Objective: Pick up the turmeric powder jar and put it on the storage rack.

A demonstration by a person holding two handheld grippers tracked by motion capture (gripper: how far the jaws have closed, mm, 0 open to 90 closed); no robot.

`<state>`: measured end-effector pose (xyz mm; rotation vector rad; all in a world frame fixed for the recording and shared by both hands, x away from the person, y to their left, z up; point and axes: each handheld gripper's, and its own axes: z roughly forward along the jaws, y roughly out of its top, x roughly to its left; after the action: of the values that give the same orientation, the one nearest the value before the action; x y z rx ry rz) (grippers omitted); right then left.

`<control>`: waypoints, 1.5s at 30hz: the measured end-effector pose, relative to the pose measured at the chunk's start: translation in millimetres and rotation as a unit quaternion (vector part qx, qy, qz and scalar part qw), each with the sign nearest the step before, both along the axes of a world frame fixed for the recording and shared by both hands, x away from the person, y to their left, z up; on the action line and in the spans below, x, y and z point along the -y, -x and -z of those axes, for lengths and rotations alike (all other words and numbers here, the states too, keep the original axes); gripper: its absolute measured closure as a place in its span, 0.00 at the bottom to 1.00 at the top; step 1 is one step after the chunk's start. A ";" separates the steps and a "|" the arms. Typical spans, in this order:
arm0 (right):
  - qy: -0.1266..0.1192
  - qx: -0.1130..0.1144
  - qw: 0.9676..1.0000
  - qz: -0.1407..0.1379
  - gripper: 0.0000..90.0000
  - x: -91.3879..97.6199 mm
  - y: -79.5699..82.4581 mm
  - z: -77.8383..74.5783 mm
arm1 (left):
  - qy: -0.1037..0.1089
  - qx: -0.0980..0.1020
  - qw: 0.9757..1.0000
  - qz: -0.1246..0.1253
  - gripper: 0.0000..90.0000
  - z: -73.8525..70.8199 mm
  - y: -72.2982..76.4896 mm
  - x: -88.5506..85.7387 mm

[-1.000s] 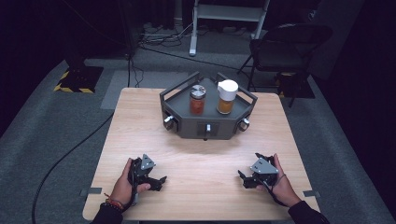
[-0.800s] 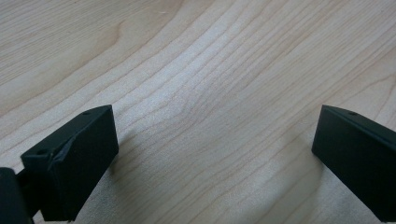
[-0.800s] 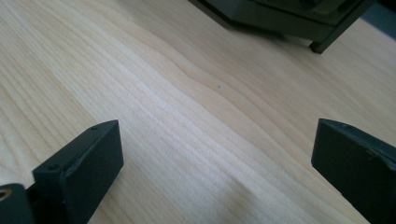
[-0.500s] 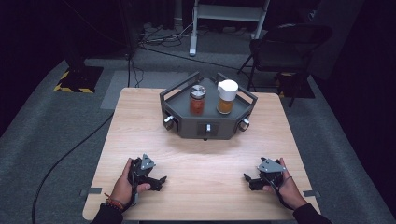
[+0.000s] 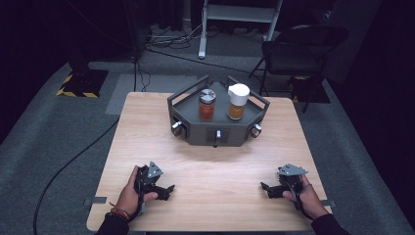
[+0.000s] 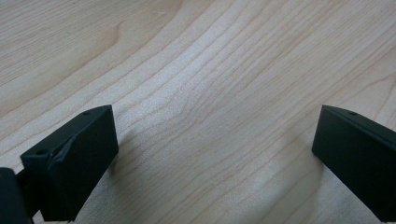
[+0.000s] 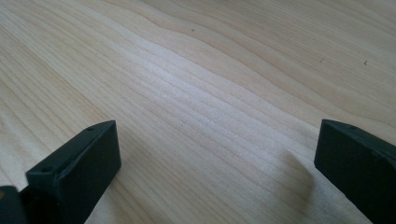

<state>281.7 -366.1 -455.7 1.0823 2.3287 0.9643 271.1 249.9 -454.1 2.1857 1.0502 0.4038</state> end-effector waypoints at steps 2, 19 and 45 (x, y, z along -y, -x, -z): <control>-0.007 -0.011 1.000 0.000 0.00 3.2 -4.0 -0.8 | 0.000 0.000 1.000 0.000 0.00 -0.1 0.0 0.1; -0.015 -0.024 1.000 0.000 0.00 7.5 -8.8 -1.4 | 0.000 0.000 1.000 0.001 0.00 0.0 -0.1 -0.1; -0.015 -0.025 1.000 0.002 0.00 7.0 -8.9 -1.5 | 0.000 0.000 1.000 0.001 0.00 -0.2 -0.1 -0.3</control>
<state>290.7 -373.1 -454.2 1.1346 2.3580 0.9847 271.2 250.3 -453.9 2.1881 1.0476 0.4023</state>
